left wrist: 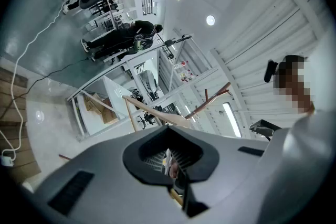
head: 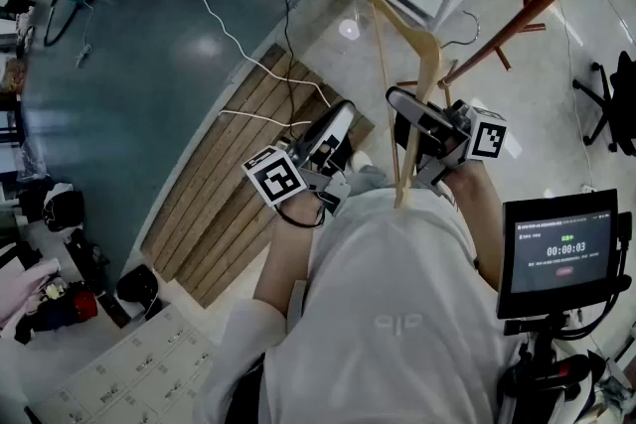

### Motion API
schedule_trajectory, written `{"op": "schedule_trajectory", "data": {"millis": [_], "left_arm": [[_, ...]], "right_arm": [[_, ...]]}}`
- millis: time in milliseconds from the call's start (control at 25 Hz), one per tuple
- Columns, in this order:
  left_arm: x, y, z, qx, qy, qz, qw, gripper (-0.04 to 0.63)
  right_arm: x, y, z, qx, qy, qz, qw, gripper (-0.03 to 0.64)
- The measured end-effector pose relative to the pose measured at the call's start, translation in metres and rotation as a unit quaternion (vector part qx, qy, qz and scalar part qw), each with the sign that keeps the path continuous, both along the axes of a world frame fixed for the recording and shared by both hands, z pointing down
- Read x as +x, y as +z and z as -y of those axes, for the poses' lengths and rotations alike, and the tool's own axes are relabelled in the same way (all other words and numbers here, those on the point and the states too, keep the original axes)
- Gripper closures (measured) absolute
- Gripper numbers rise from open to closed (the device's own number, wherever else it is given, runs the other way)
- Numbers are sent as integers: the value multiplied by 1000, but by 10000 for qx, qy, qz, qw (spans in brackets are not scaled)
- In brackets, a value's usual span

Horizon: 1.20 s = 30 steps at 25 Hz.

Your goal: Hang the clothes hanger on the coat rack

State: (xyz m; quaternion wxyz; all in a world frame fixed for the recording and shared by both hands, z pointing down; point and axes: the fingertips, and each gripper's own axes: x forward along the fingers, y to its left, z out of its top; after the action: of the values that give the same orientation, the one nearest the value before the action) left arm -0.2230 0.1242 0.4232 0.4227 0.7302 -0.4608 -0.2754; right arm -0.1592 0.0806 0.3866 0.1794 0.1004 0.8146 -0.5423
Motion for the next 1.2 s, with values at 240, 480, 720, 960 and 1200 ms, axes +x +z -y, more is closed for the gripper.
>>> {"op": "schedule_trajectory", "data": {"millis": [240, 480, 720, 960, 1200], "left_arm": [[-1, -2, -6, -35, 59, 77, 9999, 589], [-7, -25, 9, -9, -239, -9, 9997, 589], [-22, -7, 60, -78, -432, 0, 9990, 589], [-12, -16, 99, -43, -450, -5, 9990, 589], [14, -49, 130, 80, -264, 99, 9996, 589]], "right_arm": [[-2, -3, 2, -1, 90, 57, 9999, 611], [-21, -24, 16, -67, -279, 83, 9996, 611], [-44, -9, 67, -134, -494, 45, 9987, 611], [-36, -15, 102, -128, -524, 18, 9985, 611], [-9, -48, 128, -10, -384, 159, 9991, 611]]}}
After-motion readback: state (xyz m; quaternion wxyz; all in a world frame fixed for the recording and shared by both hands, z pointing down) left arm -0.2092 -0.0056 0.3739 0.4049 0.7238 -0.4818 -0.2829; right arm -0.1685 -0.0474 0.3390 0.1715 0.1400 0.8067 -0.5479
